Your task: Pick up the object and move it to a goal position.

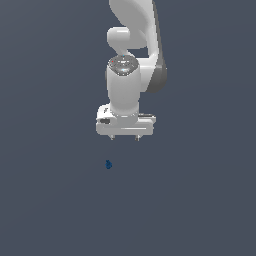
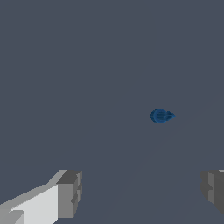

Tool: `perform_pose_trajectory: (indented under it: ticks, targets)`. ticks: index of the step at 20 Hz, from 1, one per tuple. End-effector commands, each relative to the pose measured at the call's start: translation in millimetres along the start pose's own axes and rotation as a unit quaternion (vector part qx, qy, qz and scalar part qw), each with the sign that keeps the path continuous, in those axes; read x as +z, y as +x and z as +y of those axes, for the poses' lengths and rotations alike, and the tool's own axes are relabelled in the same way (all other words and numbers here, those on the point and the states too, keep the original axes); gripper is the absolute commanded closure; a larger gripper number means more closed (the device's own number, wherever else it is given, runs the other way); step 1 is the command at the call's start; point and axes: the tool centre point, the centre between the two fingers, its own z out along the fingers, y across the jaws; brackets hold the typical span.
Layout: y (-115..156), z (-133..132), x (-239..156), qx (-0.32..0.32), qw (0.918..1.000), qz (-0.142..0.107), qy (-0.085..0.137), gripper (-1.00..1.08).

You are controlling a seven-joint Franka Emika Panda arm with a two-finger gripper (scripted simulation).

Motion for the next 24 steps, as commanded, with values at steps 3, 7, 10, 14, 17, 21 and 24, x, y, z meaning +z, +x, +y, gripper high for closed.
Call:
perform_pose_trajectory:
  ticks: [3, 7, 10, 14, 17, 21, 24]
  targets:
    - [0, -2, -1, -0.002, 1.0000, 0.001, 0.001, -0.92]
    - [1, -18, -6, -0.019, 0.9998, 0.007, 0.008, -0.92]
    - [1, -27, -9, -0.026, 0.9995, 0.011, 0.012, -0.92]
    - [1, -27, -9, -0.026, 0.9995, 0.010, 0.012, -0.92]
    - [2, -25, -7, -0.032, 0.9994, 0.010, 0.011, -0.92]
    - [5, -21, -3, -0.047, 0.9988, 0.009, 0.010, -0.92]
    - [8, -15, 2, -0.064, 0.9979, 0.007, 0.009, -0.92]
